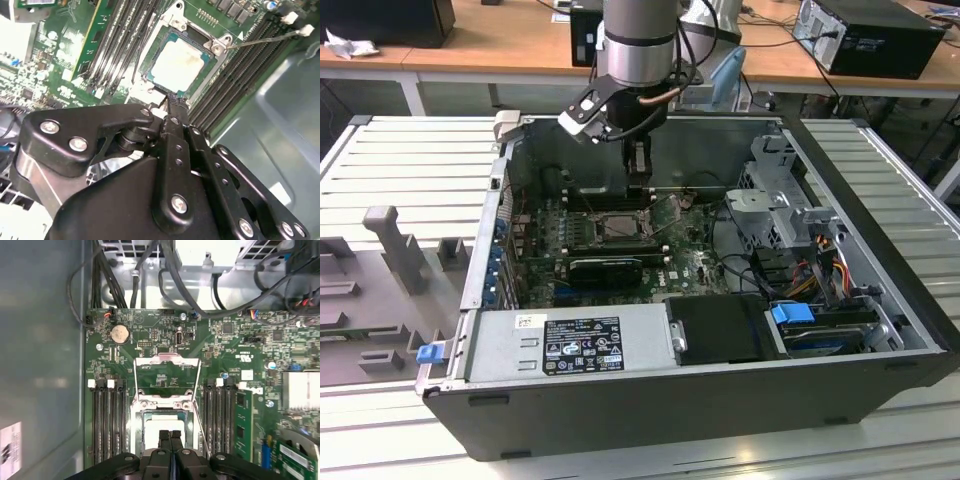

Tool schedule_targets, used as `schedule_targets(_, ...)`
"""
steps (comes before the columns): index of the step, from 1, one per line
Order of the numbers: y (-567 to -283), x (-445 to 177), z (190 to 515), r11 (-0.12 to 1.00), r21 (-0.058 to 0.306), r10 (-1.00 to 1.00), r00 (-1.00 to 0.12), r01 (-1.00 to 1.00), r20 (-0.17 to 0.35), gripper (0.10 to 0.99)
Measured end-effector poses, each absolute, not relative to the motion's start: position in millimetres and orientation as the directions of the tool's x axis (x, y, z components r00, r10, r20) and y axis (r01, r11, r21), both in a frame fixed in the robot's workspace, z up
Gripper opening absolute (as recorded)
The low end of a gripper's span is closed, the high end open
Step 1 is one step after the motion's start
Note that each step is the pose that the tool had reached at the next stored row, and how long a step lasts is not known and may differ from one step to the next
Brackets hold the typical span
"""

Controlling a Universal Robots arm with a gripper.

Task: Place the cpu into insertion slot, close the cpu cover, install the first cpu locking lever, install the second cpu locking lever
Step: 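Close the cpu cover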

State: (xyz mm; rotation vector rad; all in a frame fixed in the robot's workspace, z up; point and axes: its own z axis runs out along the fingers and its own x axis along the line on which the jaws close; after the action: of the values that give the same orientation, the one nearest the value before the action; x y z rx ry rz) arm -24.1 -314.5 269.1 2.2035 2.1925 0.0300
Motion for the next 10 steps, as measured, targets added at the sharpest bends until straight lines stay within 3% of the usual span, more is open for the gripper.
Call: schedule_targets(10,-313.1,17.4,265.7,-0.005,0.037,1.000,0.005,0.999,-0.019,0.106)
